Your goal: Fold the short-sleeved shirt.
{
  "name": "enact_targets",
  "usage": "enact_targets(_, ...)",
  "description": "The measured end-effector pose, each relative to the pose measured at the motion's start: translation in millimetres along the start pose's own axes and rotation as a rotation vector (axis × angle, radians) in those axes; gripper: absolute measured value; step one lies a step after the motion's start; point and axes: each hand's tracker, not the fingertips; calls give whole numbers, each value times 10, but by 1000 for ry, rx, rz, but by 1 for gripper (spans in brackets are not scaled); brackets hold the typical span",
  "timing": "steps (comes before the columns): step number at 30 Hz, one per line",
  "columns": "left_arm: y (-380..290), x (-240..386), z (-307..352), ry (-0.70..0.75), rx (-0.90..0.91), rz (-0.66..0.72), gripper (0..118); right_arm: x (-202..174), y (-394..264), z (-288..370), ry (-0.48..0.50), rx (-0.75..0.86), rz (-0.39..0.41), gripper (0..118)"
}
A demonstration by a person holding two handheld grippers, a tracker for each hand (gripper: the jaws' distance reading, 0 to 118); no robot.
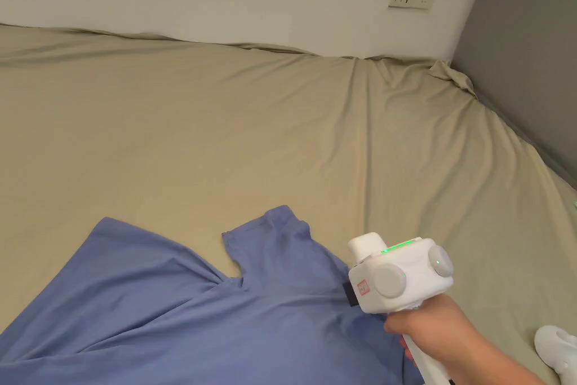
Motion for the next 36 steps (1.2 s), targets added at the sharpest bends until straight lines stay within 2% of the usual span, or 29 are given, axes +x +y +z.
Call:
enact_targets(4,28,0,89,-32,27,43,5,121,-116,656,150,311,-189,4)
enact_targets(5,69,6,135,-51,47,74,5,172,-162,924,175,409,-222,4)
enact_targets(7,202,11,220,-105,78,114,5,228,-169,1401,172,558,-237,4)
enact_targets(8,316,44,264,-135,99,124,5,235,-156,1667,148,632,-222,4)
enact_targets(11,740,156,415,-192,180,148,5,200,-15,2429,-66,804,-71,4)
enact_targets(13,1105,252,538,-252,234,173,5,224,133,2865,-207,883,-21,4)
enact_targets(16,1724,464,767,-274,337,131,5,363,402,3440,-370,912,-31,4)
enact_targets(21,2721,859,1251,-263,524,63,5,703,948,4060,-519,918,-98,4)
enact_targets(24,3256,1073,1471,-266,552,27,5,803,1335,4264,-616,886,-80,4)
enact_targets(27,3780,1273,1611,-204,590,-48,5,956,1774,4348,-631,833,-80,4)
enact_targets(30,4130,1361,1694,-194,593,-19,5,1172,2221,4331,-607,781,-114,4)
enact_targets(36,4447,1476,1785,-144,600,-30,5,1235,2714,4369,-601,748,-145,4)
